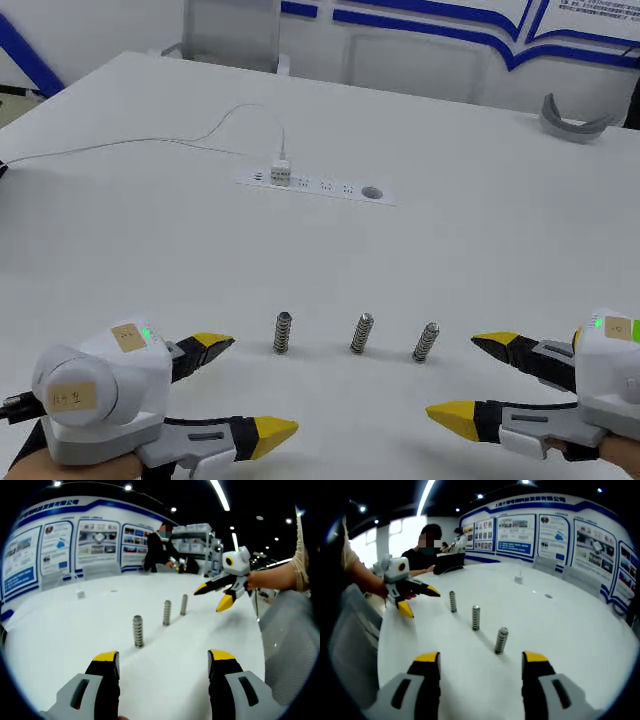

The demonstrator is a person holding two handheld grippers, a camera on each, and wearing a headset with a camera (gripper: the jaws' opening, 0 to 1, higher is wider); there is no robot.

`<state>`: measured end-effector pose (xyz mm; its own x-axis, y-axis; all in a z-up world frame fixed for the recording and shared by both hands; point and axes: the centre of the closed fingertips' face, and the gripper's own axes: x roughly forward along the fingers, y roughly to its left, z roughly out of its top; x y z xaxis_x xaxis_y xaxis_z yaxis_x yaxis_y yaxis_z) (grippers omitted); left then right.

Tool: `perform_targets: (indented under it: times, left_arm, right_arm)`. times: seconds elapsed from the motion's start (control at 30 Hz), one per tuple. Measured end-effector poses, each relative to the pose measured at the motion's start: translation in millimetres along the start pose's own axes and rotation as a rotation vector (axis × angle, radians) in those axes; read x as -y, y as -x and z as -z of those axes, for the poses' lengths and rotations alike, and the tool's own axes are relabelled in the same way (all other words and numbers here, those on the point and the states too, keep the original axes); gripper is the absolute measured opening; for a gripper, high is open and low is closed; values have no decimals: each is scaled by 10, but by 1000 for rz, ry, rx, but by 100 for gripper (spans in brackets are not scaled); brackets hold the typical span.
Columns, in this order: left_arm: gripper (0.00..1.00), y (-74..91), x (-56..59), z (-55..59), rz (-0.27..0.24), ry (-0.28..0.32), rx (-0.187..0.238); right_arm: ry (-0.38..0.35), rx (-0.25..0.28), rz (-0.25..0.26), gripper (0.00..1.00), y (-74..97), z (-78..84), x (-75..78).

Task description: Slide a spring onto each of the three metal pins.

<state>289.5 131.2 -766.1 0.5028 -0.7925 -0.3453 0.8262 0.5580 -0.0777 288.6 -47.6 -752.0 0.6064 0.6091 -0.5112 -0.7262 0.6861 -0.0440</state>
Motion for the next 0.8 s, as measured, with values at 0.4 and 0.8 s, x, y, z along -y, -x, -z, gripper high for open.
perform_targets:
  times: [0.4,0.8]
  left_arm:
    - [73,-6,-6,-26,1,-3,3]
    - [74,-11,-5,-29,4,-7,0]
  right_arm:
    - [-1,7,4,68,5,-7,7]
    - [-1,12,7,68,8,-17,1]
